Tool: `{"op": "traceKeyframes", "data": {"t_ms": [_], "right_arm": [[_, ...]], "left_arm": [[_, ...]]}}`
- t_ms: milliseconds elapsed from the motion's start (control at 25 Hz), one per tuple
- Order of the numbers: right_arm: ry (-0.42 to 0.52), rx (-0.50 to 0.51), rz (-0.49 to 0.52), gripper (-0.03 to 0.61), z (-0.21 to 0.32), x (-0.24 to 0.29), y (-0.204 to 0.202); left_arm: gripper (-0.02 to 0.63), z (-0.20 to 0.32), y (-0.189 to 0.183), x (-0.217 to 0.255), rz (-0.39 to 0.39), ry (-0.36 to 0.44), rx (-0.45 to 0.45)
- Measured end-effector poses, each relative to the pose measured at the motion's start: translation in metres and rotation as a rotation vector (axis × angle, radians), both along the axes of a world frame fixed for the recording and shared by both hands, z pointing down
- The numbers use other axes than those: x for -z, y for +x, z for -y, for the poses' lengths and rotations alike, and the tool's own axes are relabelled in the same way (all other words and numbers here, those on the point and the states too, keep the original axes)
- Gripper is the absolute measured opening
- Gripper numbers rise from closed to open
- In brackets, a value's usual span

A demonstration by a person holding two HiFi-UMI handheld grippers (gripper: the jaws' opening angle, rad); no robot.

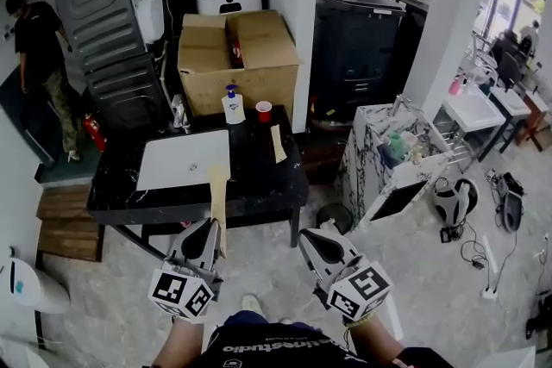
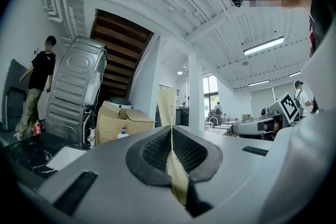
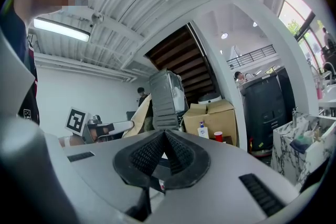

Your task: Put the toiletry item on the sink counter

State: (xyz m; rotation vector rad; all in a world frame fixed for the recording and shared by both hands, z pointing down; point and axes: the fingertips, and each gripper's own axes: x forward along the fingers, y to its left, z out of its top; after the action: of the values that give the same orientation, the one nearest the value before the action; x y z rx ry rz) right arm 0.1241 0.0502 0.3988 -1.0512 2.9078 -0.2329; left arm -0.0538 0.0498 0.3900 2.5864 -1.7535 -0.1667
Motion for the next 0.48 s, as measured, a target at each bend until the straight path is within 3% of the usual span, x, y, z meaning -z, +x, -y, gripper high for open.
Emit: {"op": "traceKeyframes", "data": {"t_ms": [480], "right_arm": [[-0.029,-0.035,-0.05,0.037,0.083,-0.017,-0.017]], "left_arm": [[0.017,0.091,-0.018,-0.021,-0.034,-0.022,-0.037]]}}
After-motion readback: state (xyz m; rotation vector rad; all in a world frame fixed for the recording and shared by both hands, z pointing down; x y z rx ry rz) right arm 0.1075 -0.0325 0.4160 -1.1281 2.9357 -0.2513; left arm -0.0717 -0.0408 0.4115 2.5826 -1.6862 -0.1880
